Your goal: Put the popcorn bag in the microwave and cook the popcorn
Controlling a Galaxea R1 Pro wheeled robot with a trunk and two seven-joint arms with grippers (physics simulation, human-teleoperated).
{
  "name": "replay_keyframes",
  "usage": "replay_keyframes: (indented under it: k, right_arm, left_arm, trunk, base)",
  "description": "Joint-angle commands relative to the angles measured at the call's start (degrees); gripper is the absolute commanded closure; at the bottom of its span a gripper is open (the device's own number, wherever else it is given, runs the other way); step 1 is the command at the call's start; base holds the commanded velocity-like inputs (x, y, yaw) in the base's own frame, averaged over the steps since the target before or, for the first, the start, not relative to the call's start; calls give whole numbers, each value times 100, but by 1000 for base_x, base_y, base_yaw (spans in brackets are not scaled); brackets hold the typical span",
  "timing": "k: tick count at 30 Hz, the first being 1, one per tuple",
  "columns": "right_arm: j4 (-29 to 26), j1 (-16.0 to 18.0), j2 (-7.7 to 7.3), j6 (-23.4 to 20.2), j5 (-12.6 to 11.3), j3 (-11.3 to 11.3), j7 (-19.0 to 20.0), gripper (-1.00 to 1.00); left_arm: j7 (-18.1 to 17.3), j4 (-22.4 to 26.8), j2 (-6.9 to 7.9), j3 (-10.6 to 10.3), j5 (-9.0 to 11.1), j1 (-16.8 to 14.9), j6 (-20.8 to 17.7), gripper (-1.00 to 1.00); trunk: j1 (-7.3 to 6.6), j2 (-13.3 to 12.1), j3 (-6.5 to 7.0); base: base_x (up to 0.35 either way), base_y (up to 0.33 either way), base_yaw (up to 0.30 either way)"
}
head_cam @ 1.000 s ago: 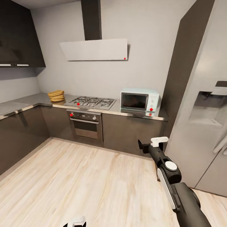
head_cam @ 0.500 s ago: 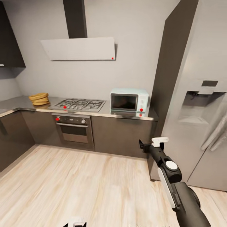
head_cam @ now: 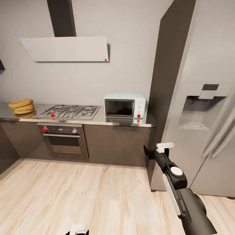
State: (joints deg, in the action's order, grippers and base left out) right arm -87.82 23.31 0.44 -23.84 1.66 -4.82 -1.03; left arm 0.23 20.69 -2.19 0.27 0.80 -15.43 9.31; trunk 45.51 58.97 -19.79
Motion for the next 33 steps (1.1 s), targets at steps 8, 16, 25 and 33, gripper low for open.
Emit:
replay_keyframes:
  k: [8,16,25,33]
  right_arm:
    - [1,-10,-8,-29,27,-71,-11,-100]
    - [7,-10,-9,-9,27,-25,-11,-100]
    - [344,25,-9,6,32,-36,-4,-100]
    - [332,25,-4,11,27,7,-11,-100]
  left_arm:
    - [0,-4,-1,-1,8,-4,18,-100]
    - [-6,-4,-5,-1,8,-4,18,-100]
    - [8,-4,-18,-9,9,104,18,-100]
    - [-4,-133,-10,359,8,219,18,-100]
  trunk:
    - [4,4,-7]
    - [4,4,-7]
    - [4,4,-7]
    - [4,4,-7]
  base:
    - [346,0,-1]
    - [346,0,0]
    - [163,0,0]
    - [313,0,0]
